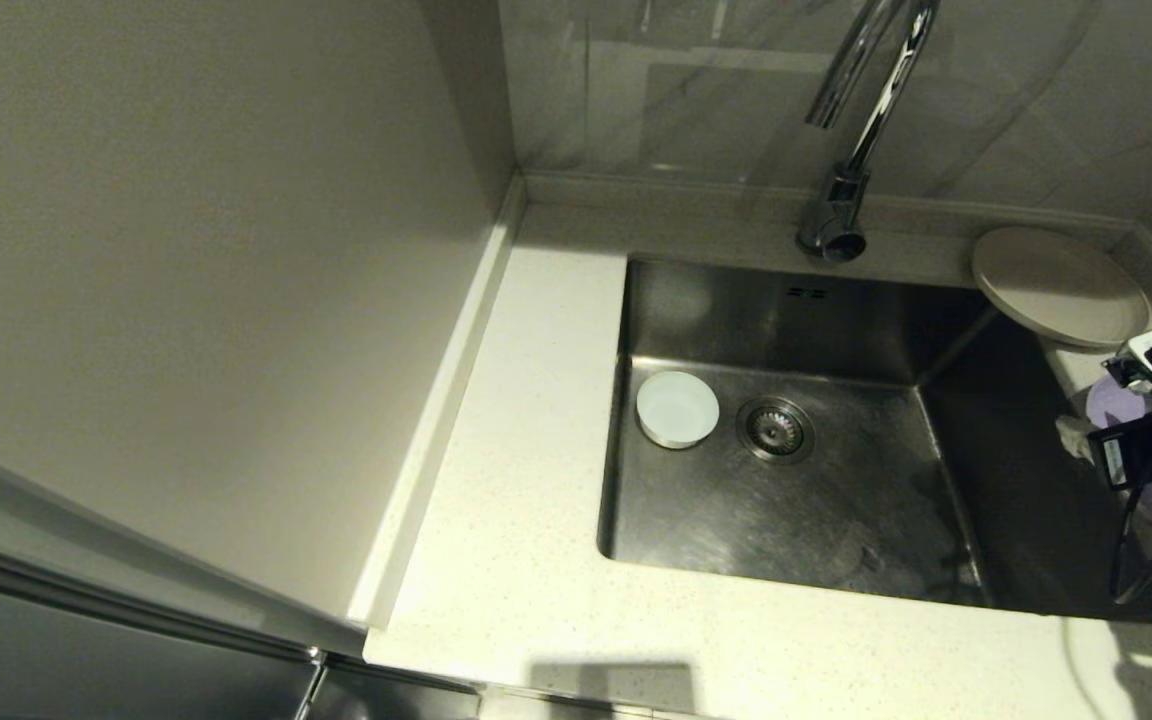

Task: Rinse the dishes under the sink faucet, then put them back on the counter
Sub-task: Put a plate back to the table from the sink, then put a bowl back to the table from the sink

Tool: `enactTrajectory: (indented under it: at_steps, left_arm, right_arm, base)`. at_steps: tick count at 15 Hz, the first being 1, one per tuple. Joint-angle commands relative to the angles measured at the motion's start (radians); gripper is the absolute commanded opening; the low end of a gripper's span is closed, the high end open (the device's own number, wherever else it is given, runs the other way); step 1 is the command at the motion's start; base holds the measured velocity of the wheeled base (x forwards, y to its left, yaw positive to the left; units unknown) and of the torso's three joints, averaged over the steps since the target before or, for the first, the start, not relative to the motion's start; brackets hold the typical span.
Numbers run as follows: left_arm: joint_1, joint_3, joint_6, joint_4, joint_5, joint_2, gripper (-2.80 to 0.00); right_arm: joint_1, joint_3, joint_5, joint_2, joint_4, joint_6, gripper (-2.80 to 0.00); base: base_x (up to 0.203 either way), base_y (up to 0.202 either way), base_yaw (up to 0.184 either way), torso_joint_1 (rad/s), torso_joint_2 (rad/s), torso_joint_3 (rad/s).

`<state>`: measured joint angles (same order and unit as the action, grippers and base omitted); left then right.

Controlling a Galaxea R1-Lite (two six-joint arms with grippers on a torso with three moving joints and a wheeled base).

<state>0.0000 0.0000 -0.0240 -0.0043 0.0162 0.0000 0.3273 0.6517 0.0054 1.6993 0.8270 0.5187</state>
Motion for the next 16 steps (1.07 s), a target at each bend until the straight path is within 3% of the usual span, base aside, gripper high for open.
enactTrajectory:
  at_steps: [1,4,7,10,16]
  left_arm:
    - [0.0,0.0,-0.001,0.0,0.001,-0.002,-2.8]
    - [0.0,0.0,-0.001,0.0,0.001,-0.002,-2.8]
    - [0.0,0.0,-0.001,0.0,0.001,-0.002,-2.8]
    - [0.0,0.0,-0.001,0.0,0.001,-0.002,-2.8]
    - [0.0,0.0,-0.001,0.0,0.001,-0.002,-2.8]
  right_arm:
    - [-0.013,0.015,0.021,-0.097,-0.028,0.001,0.0]
    - [-0.071,0.068,0.164,-0.257,-0.077,-0.03,0.0]
    - [-0.174,0.271,0.319,-0.388,-0.124,-0.203,0.0]
    - [-0.237,0.411,0.39,-0.488,-0.49,-0.309,0.0]
    - [-0.249,0.478,0.395,-0.535,-1.194,-0.334,0.0]
  base:
    - [0.0,0.0,0.0,0.0,0.0,0.0]
    - [0.0,0.0,0.0,0.0,0.0,0.0]
    - [0.0,0.0,0.0,0.0,0.0,0.0]
    - [0.0,0.0,0.0,0.0,0.0,0.0]
    - [0.0,0.0,0.0,0.0,0.0,0.0]
